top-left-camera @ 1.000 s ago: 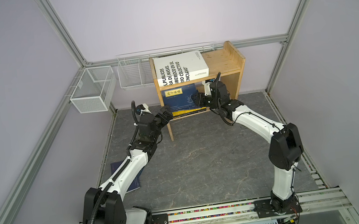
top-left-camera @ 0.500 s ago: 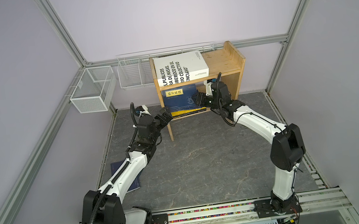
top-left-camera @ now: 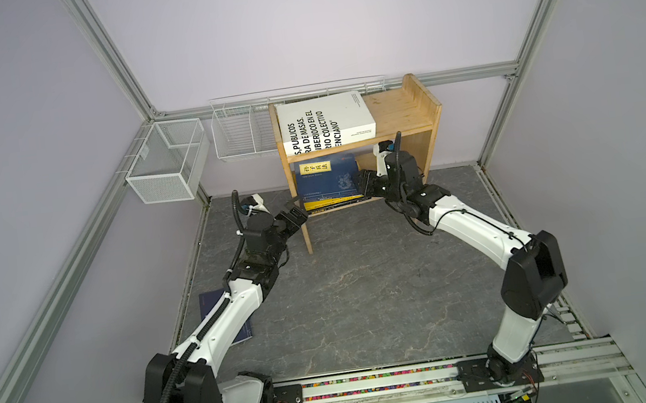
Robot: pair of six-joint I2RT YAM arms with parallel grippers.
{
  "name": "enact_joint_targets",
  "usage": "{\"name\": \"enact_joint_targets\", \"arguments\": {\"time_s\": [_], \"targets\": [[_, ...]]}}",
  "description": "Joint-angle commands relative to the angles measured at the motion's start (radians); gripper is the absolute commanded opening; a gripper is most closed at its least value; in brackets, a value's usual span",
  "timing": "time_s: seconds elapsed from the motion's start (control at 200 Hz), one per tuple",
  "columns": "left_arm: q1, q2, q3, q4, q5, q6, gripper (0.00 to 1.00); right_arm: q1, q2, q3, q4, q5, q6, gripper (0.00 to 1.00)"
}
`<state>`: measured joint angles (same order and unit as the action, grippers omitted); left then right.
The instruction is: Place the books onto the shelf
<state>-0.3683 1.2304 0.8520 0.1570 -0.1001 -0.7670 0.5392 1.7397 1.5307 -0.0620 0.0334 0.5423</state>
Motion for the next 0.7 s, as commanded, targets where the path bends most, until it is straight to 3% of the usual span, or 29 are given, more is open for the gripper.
{"name": "enact_joint_targets", "arguments": {"time_s": [0.0, 0.17, 0.28, 0.39, 0.5, 0.56, 0.695], "targets": [[0.048, -0.083, -0.077, -0.125, -0.130, -0.029, 0.99, 0.004, -0.103, -0.056, 0.037, 0.021, -0.028, 0.60], [0.243, -0.149, -0.181, -0.299, -0.184, -0.131, 0.99, 0.039, -0.208, -0.121, -0.004, 0.005, -0.090, 0.69], [0.386, -0.165, -0.250, -0.310, -0.184, -0.186, 0.99, 0.071, -0.274, -0.182, -0.028, -0.010, -0.113, 0.75], [0.505, -0.128, -0.276, -0.321, -0.203, -0.196, 0.99, 0.103, -0.336, -0.253, -0.055, -0.019, -0.119, 0.92], [0.617, -0.069, -0.281, -0.312, -0.164, -0.203, 0.99, 0.123, -0.397, -0.324, -0.088, -0.026, -0.111, 0.99], [0.672, -0.049, -0.286, -0.295, -0.164, -0.201, 0.99, 0.134, -0.430, -0.364, -0.101, -0.019, -0.099, 0.99], [0.733, 0.007, -0.277, -0.246, -0.149, -0.173, 0.99, 0.149, -0.491, -0.442, -0.126, -0.007, -0.072, 0.88]]}}
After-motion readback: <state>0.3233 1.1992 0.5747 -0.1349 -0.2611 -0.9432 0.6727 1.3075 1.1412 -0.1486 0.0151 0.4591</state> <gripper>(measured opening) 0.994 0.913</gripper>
